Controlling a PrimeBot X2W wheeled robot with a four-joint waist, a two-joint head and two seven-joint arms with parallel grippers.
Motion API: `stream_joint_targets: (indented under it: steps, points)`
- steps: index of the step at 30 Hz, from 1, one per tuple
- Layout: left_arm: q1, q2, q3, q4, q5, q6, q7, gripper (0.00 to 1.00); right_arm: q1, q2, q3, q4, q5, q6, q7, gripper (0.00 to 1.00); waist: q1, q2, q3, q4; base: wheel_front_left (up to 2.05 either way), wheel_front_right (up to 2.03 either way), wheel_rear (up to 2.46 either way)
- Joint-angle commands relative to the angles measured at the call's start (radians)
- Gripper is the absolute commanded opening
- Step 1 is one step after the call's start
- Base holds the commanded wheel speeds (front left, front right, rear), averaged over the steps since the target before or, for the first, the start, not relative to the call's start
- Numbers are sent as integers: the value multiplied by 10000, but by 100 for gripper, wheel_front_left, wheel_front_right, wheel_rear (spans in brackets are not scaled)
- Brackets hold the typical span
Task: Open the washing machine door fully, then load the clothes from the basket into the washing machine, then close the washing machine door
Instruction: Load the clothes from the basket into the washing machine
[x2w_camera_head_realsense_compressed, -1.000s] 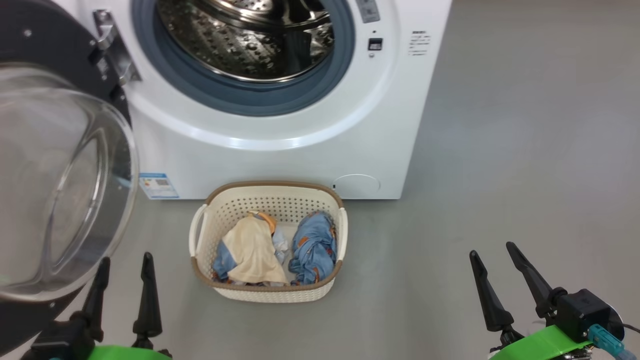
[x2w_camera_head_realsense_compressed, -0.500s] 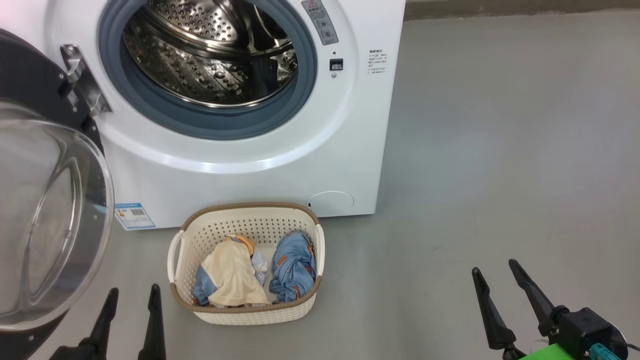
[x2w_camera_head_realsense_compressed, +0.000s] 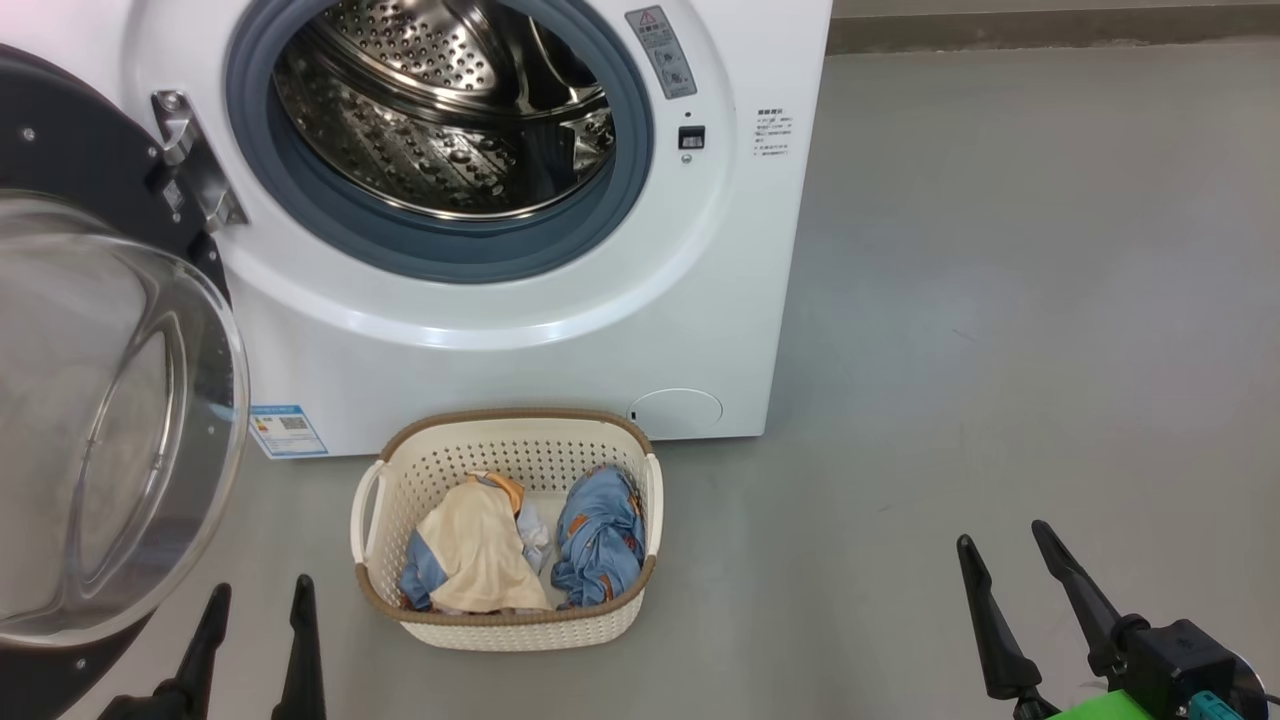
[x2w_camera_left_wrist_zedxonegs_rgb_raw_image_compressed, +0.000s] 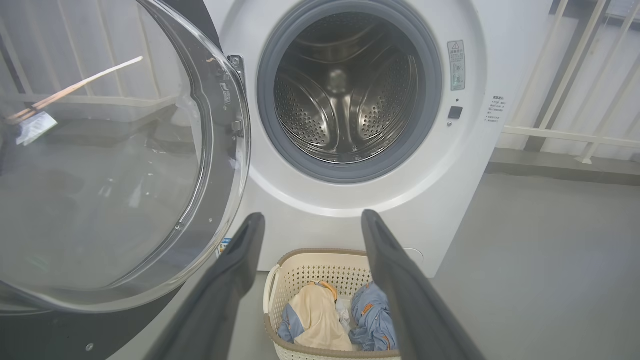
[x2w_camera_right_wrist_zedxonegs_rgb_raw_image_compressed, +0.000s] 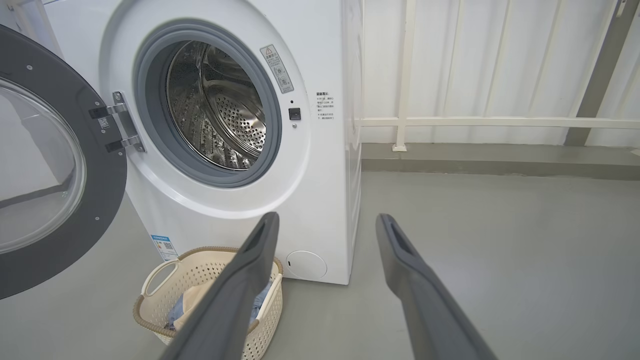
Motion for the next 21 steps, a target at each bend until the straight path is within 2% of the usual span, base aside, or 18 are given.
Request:
stream_joint_targets:
  steps: [1, 21]
  points:
    - [-332, 133, 329, -187, 110, 51, -65, 100, -198, -33, 206, -248, -179, 16, -120, 100, 0, 0, 11, 22, 0, 0, 0]
    - [-499, 155, 248, -20, 244, 35, -65, 100, -266, -14, 235, -130, -157, 16, -120, 100, 0, 0, 116, 138, 0, 0, 0]
